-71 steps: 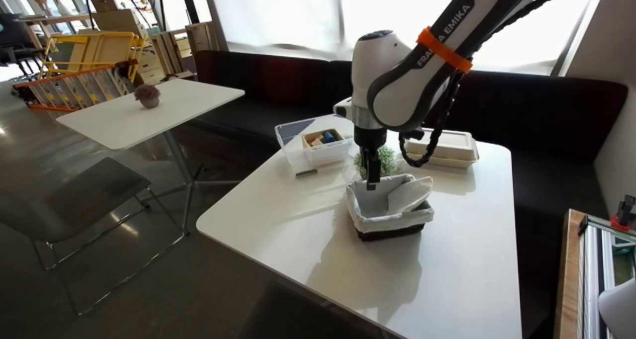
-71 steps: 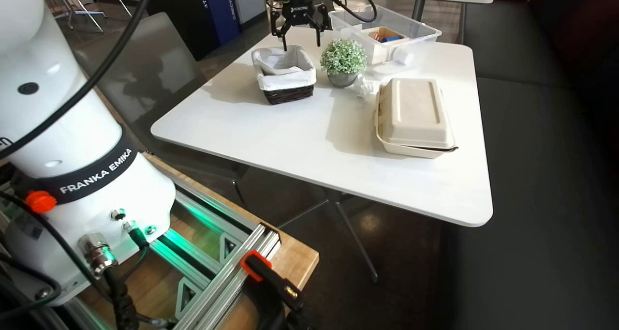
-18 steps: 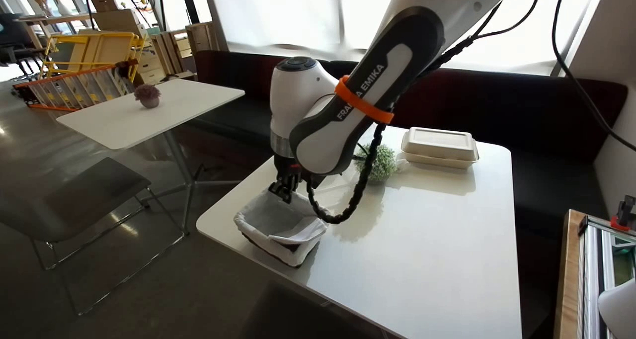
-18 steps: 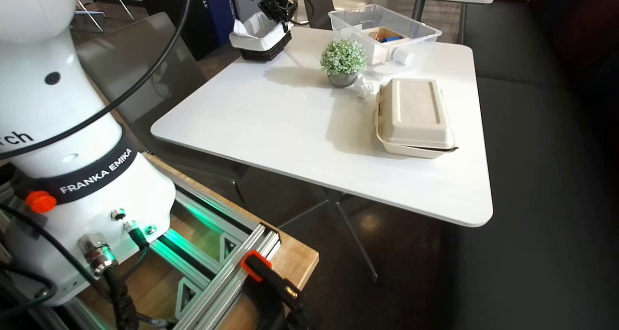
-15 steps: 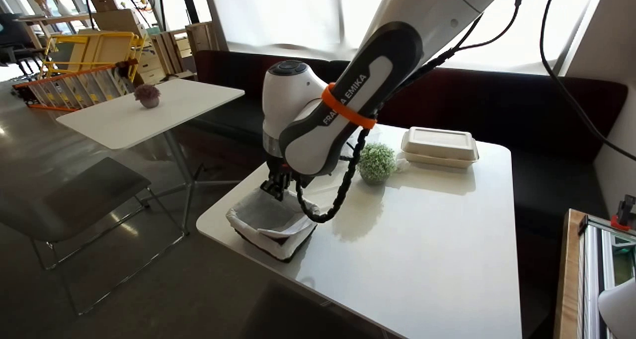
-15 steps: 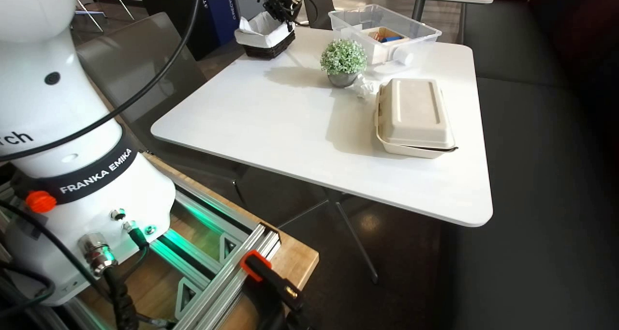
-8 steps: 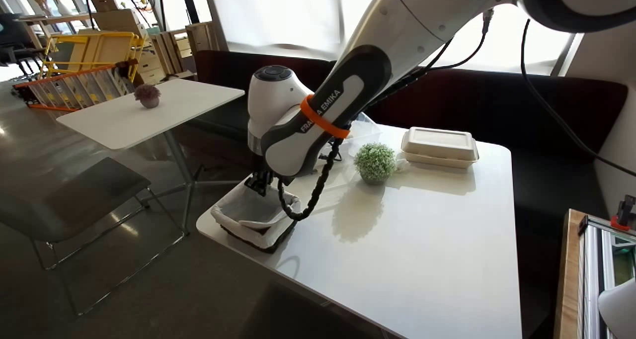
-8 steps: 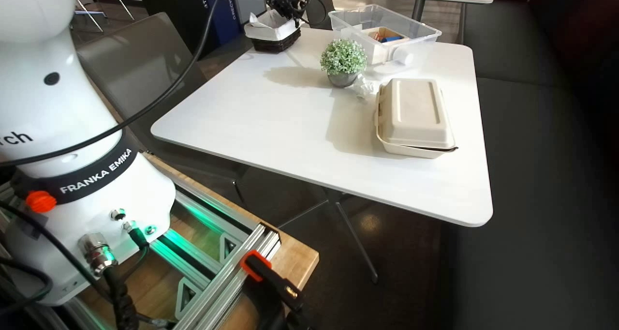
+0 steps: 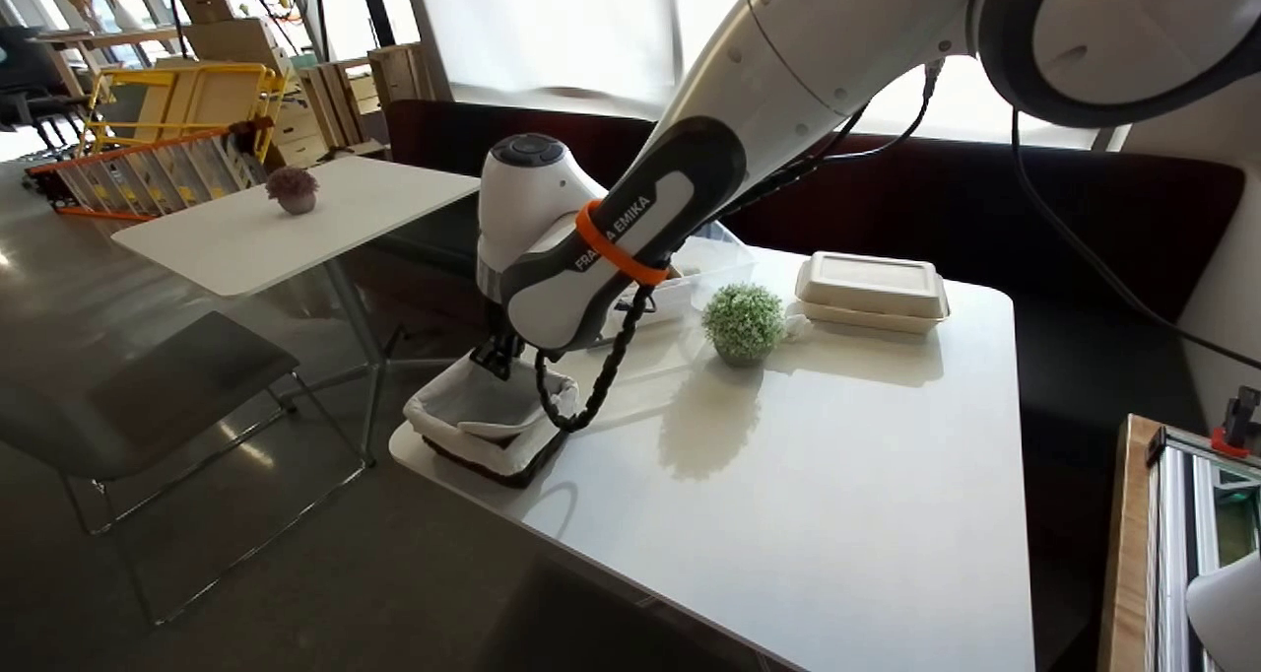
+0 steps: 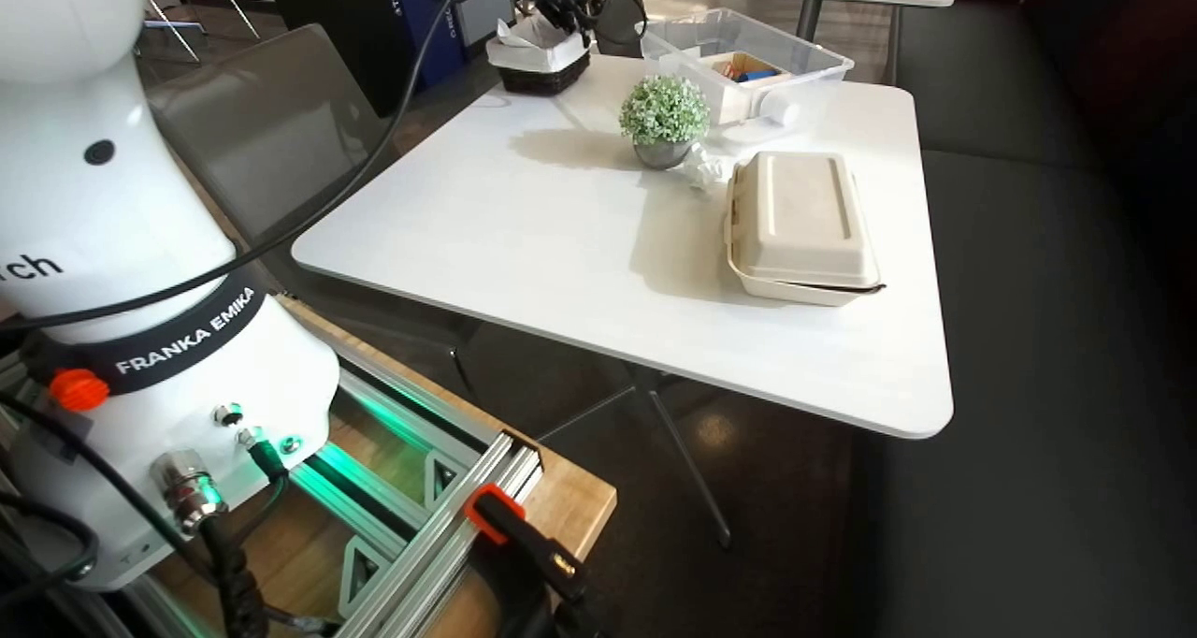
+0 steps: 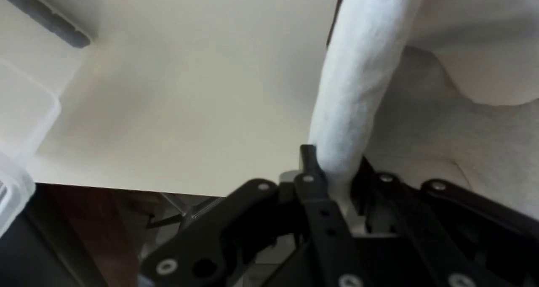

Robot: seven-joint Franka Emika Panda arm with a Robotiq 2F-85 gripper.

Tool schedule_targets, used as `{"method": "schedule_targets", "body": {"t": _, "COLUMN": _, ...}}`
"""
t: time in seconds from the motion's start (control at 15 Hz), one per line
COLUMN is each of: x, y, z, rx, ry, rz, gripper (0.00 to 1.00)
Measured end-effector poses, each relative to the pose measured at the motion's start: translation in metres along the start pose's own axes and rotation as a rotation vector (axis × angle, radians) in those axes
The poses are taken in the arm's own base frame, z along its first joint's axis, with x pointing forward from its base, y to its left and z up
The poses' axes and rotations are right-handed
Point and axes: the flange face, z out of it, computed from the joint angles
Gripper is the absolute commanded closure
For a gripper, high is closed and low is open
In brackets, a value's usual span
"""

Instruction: Move the basket to the bottom left corner of the table

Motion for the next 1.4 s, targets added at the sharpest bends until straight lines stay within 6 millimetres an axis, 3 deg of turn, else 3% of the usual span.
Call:
{"method": "schedule_targets", "body": {"t": 0.2, "x": 0.004, "y": 0.002, "z": 0.003, "rx": -0.003, "ry": 0.008, "rz": -0.007, "gripper": 0.23}}
{"method": "schedule_targets", "body": {"t": 0.4, "x": 0.013, "y": 0.003, "z": -0.009, "rx": -0.005, "ry": 0.000, "rz": -0.005, "gripper": 0.02}}
{"method": "schedule_targets", "body": {"t": 0.53, "x": 0.025, "y": 0.002, "z": -0.031, "rx": -0.004, "ry": -0.002, "rz": -0.004, "gripper": 0.00}}
{"method": "schedule_targets", "body": {"t": 0.8, "x": 0.051, "y": 0.021, "z": -0.098, "rx": -0.078, "ry": -0.001, "rz": -0.049, "gripper": 0.00}}
{"method": "schedule_targets", "body": {"t": 0.93, "x": 0.058, "y": 0.047, "z": -0.128, "rx": -0.151, "ry": 0.011, "rz": -0.125, "gripper": 0.00}}
{"method": "schedule_targets", "body": {"t": 1.07, "x": 0.053, "y": 0.084, "z": -0.147, "rx": -0.173, "ry": -0.002, "rz": -0.209, "gripper": 0.00}}
{"method": "schedule_targets", "body": {"t": 1.2, "x": 0.032, "y": 0.125, "z": -0.157, "rx": -0.125, "ry": -0.045, "rz": -0.256, "gripper": 0.00}}
{"method": "schedule_targets", "body": {"t": 1.4, "x": -0.016, "y": 0.185, "z": -0.166, "rx": -0.031, "ry": -0.166, "rz": -0.264, "gripper": 0.00}}
